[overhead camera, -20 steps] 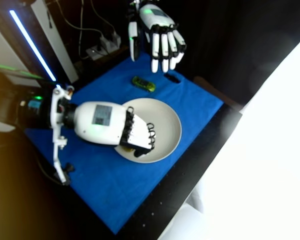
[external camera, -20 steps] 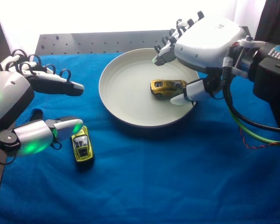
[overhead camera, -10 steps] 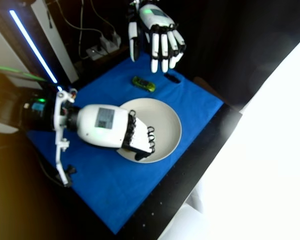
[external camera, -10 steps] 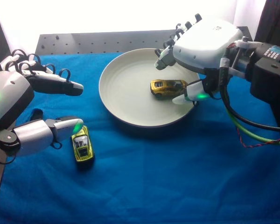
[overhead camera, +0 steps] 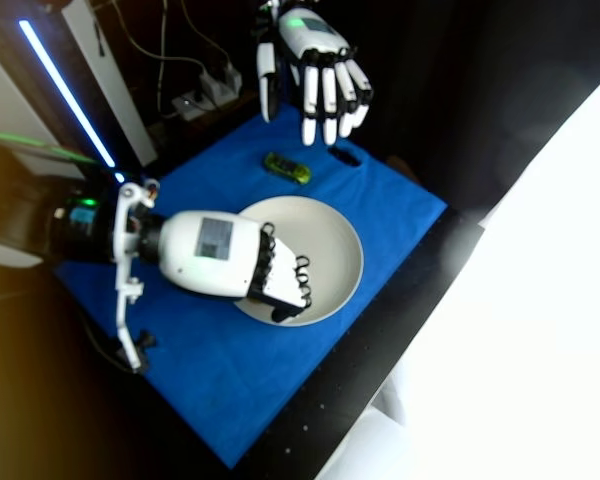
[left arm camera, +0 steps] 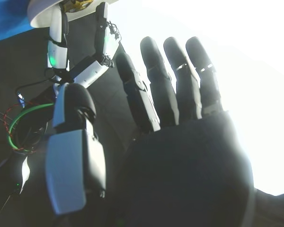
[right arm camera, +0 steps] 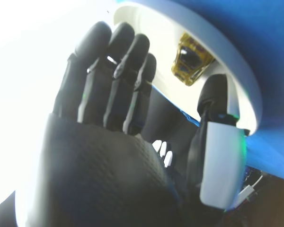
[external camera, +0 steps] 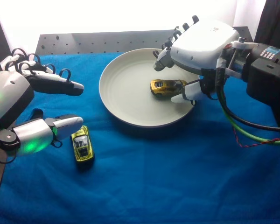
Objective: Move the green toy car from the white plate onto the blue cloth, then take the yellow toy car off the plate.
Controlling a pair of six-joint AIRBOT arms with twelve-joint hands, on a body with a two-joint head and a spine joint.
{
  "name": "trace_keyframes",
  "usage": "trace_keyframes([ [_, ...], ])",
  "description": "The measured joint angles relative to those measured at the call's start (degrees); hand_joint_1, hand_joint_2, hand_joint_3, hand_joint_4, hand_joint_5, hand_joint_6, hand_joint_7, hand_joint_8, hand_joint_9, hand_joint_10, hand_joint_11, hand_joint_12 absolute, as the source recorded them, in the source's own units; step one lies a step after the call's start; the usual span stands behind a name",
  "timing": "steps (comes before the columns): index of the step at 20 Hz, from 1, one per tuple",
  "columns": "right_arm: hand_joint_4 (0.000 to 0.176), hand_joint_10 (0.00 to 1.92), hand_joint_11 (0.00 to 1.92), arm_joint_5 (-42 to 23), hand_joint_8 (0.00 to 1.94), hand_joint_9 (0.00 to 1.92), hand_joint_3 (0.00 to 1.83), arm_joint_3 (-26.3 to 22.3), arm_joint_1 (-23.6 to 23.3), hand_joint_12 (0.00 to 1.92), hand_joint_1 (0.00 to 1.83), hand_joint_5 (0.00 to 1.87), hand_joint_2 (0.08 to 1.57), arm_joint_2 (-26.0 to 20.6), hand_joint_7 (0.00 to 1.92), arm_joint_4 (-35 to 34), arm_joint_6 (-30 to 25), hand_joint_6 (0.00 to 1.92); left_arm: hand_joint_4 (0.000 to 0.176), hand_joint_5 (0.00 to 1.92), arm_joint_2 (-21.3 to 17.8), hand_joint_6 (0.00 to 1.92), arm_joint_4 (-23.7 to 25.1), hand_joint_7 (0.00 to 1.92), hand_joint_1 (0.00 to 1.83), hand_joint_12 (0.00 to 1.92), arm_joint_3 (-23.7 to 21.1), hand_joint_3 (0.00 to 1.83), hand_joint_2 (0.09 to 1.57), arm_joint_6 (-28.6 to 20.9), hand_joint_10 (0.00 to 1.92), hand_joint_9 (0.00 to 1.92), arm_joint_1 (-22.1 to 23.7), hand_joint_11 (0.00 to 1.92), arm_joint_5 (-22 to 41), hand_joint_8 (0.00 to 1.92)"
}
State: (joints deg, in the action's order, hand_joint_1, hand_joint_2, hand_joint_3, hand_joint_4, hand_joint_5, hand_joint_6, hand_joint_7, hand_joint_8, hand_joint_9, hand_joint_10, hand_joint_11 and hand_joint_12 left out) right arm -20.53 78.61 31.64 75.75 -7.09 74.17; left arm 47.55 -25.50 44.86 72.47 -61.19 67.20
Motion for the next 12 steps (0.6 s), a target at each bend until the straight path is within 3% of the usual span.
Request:
trace_keyframes([
  [1, 0.0, 1.11, 0.53, 0.09, 0.62, 0.65, 0.0, 0.11, 0.0, 1.67, 0.96, 0.8, 0.97, 0.09, 0.74, 0.02, 0.0, 0.01, 0.1, 0.8, 0.0, 0.0, 0.0, 0.68, 0.58, 1.26, 0.0, 0.0, 1.14, 0.0, 0.66, 0.31, 0.02, 0.0, 0.02, 0.09],
  [2, 0.0, 1.17, 0.57, 0.22, 0.69, 0.66, 0.0, 0.11, 0.0, 1.68, 0.97, 0.82, 0.97, 0.15, 0.74, 0.02, 0.0, 0.02, 0.12, 0.79, 0.0, 0.0, 0.0, 0.67, 0.56, 1.3, 0.0, 0.0, 1.14, 0.0, 0.74, 0.27, 0.02, 0.0, 0.02, 0.1],
  [3, 0.0, 1.17, 0.55, 0.31, 0.74, 0.65, 0.0, 0.22, 0.0, 1.69, 0.98, 0.83, 0.97, 0.24, 0.72, 0.02, 0.0, 0.02, 0.121, 0.79, 0.0, 0.0, 0.0, 0.66, 0.57, 1.29, 0.0, 0.0, 1.14, -0.02, 0.75, 0.25, 0.0, 0.0, 0.04, 0.09],
  [4, 0.0, 1.08, 0.5, 0.37, 0.69, 0.63, 0.0, 0.28, 0.02, 1.64, 0.98, 0.82, 0.97, 0.35, 0.7, 0.02, 0.0, 0.01, 0.118, 0.79, 0.0, 0.0, 0.0, 0.65, 0.56, 1.12, 0.0, 0.0, 1.14, -0.02, 0.68, 0.27, 0.02, 0.0, 0.04, 0.09],
  [5, 0.0, 1.03, 0.47, 0.48, 0.63, 0.62, 0.0, 0.35, 0.0, 1.64, 0.97, 0.82, 0.98, 0.44, 0.71, 0.02, 0.0, 0.01, 0.111, 0.78, 0.0, 0.0, 0.0, 0.65, 0.55, 1.1, 0.0, 0.0, 1.15, -0.02, 0.66, 0.28, 0.0, 0.0, 0.09, 0.09],
  [6, 0.0, 1.04, 0.49, 0.63, 0.63, 0.65, 0.0, 0.37, 0.02, 1.65, 0.98, 0.82, 0.98, 0.5, 0.73, 0.02, 0.0, 0.01, 0.113, 0.79, 0.0, 0.0, 0.0, 0.64, 0.56, 1.22, 0.0, 0.0, 1.14, 0.0, 0.66, 0.28, 0.02, 0.0, 0.13, 0.09],
  [7, 0.0, 1.07, 0.5, 0.74, 0.63, 0.64, 0.0, 0.7, 0.0, 1.67, 0.98, 0.82, 0.98, 0.76, 0.73, 0.04, 0.0, 0.01, 0.116, 0.78, 0.0, 0.0, -0.04, 0.66, 0.55, 1.17, 0.0, 0.0, 1.15, 0.0, 0.67, 0.3, 0.0, 0.0, 0.17, 0.1],
  [8, 0.0, 1.1, 0.52, 0.79, 0.65, 0.65, 0.0, 0.74, 0.0, 1.67, 0.98, 0.83, 0.98, 0.85, 0.74, -0.02, 0.0, 0.01, 0.105, 0.79, 0.0, 0.0, 0.0, 0.66, 0.56, 1.18, -0.02, 0.0, 1.14, 0.0, 0.67, 0.3, 0.0, 0.0, 0.24, 0.1],
  [10, 0.0, 0.99, 0.46, 0.98, 0.54, 0.62, 0.0, 0.85, 0.0, 1.63, 0.98, 0.82, 0.98, 1.01, 0.73, 0.02, 0.02, 0.0, 0.102, 0.8, 0.0, 0.01, -0.02, 0.66, 0.57, 1.24, -0.07, 0.0, 1.14, 0.0, 0.68, 0.3, 0.02, 0.0, 0.35, 0.11],
  [12, 0.0, 1.06, 0.5, 1.14, 0.55, 0.65, 0.0, 0.96, 0.0, 1.66, 0.99, 0.82, 0.98, 1.03, 0.76, 0.0, 0.0, 0.01, 0.097, 0.81, 0.0, 0.01, -0.02, 0.65, 0.59, 1.34, -0.07, 0.0, 1.13, 0.0, 0.74, 0.27, 0.0, 0.0, 0.35, 0.11],
])
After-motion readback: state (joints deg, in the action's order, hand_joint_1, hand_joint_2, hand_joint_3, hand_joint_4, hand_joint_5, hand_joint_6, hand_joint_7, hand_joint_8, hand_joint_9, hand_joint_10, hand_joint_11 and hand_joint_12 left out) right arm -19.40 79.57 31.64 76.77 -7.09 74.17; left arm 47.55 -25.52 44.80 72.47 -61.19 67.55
